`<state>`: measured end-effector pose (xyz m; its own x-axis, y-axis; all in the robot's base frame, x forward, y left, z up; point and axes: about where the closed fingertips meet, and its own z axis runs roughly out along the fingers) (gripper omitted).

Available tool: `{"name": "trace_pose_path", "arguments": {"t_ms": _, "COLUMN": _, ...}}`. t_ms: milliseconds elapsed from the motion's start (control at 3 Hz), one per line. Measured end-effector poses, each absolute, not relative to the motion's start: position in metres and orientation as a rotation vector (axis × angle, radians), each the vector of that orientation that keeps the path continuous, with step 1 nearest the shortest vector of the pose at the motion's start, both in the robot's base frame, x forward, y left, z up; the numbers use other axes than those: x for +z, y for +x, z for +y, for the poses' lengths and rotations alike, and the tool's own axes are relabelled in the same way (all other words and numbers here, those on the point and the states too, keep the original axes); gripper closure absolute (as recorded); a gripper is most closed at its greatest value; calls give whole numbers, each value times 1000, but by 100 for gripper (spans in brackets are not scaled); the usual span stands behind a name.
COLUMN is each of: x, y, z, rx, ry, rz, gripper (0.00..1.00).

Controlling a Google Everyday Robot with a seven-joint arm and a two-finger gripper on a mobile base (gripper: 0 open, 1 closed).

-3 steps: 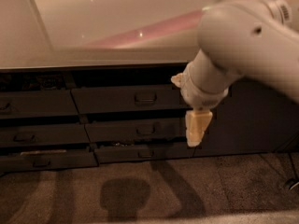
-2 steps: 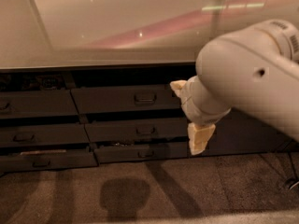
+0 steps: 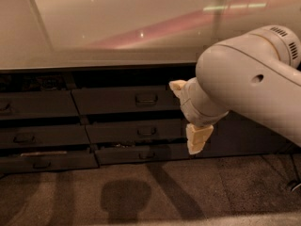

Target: Open top drawer

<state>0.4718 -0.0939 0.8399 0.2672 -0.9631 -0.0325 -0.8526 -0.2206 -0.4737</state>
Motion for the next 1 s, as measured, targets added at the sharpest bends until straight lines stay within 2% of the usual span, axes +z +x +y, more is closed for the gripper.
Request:
{"name": "trace_pose_path", "arguments": {"t_ms": 333, "x": 836, "y": 484, "z": -102, "rx": -387, "ry": -2132, "rz": 1692, "gripper": 0}}
{"name": "trace_pose_path", "arguments": {"t_ms": 1000, "x": 813, "y": 576, "z": -159, "rx": -437, "ry": -2067, "rz": 1895, "gripper": 0}}
